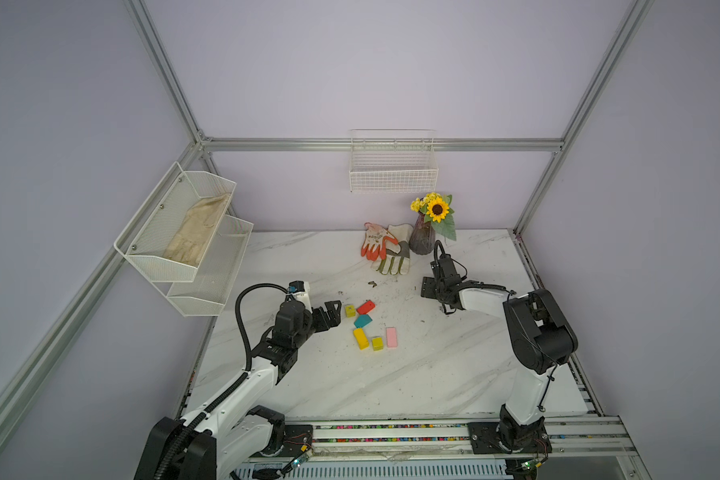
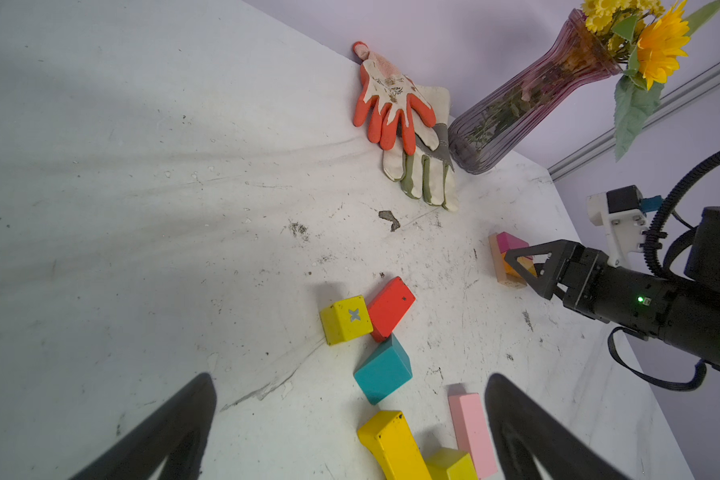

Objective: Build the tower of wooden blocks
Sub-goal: 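Raise the right gripper off the stack while the left arm reaches toward the pink block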

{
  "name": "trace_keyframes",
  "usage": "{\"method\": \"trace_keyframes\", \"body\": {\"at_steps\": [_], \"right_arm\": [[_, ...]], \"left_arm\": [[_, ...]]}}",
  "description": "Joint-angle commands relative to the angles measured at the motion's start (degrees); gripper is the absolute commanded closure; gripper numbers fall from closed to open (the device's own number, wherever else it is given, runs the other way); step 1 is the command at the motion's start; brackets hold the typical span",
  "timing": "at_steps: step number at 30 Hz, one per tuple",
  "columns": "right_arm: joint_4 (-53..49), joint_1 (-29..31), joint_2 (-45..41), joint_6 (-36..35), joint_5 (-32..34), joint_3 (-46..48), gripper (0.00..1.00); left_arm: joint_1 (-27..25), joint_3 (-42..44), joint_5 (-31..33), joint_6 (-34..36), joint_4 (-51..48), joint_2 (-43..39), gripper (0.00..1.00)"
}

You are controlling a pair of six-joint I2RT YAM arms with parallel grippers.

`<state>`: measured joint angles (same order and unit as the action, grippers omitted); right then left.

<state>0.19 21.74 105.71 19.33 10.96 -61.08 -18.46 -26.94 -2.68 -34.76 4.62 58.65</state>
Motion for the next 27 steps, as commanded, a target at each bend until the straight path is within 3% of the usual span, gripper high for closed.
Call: {"method": "trace_keyframes", "body": {"at_steps": [1,8,16,27], "right_arm": [[1.22,-0.37,-6.04,1.21,0.82,2.26,0.21],[2.15,-0.38,-16.53,0.57,-1.07,6.93,0.18],[10.1,-0.26,-31.94,-1.55,-13.13,15.05,0.18],[15.14,0.59,-35.97,-3.07,-23.53,17.18,0.23]], "left_arm": [[-0.26,-5.41,-0.4,1.36,1.56,-0.47,0.0],[-0.35,-5.44,-0.22,1.45,1.37,-0.97,0.0],[-0.52,-5.02,0.49,1.63,1.39,-1.9,0.0],[-1.68,-5.64,-0.46,3.0,1.44,-2.05,0.0]]}}
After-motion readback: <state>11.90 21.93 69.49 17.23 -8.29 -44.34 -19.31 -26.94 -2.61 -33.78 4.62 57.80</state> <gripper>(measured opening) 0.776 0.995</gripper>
